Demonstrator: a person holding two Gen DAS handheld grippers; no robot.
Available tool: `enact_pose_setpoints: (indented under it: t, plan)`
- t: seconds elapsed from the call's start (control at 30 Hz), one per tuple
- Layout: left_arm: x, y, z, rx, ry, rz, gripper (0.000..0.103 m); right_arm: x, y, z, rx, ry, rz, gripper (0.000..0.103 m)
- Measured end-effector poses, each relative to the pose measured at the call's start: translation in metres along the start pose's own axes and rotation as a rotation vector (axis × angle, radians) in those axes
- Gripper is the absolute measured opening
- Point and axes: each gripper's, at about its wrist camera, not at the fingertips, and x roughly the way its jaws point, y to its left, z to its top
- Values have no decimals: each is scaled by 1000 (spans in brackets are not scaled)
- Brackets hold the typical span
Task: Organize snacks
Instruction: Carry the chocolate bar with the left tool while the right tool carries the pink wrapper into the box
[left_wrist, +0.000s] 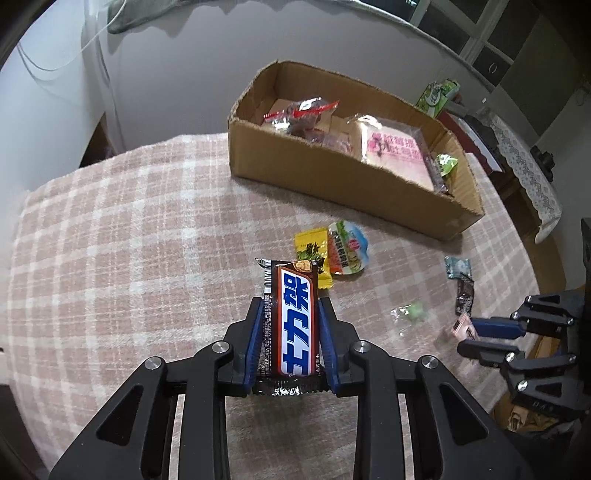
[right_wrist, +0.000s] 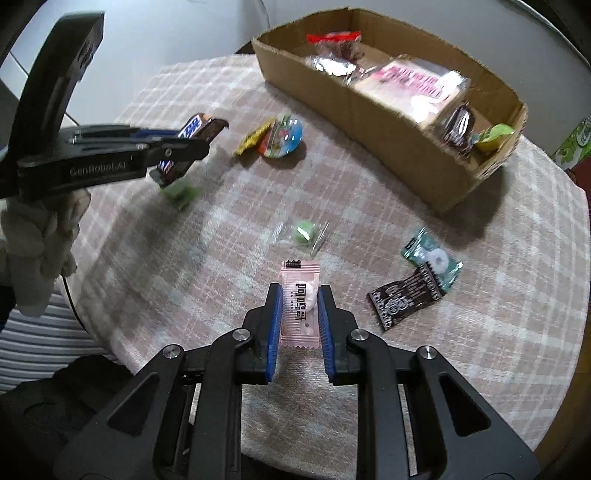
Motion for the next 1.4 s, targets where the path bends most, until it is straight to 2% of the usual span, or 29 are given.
enact_pose_setpoints:
  t: [0.27, 0.63, 1.0, 1.4]
  plan:
    - [-23, -5, 16, 11, -49, -16, 27, -37, -16, 16, 32, -83, -8, 20]
    - [-38, -22, 62, 51, -126, -26, 27, -74, -48, 60, 62, -189, -62, 20]
    - [-37, -44, 102, 115, -168, -14, 27, -83, -72, 104, 76, -236, -98, 20]
    - [-15, -55, 135, 139, -168, -12, 27, -62, -105, 130, 128, -212, -110, 20]
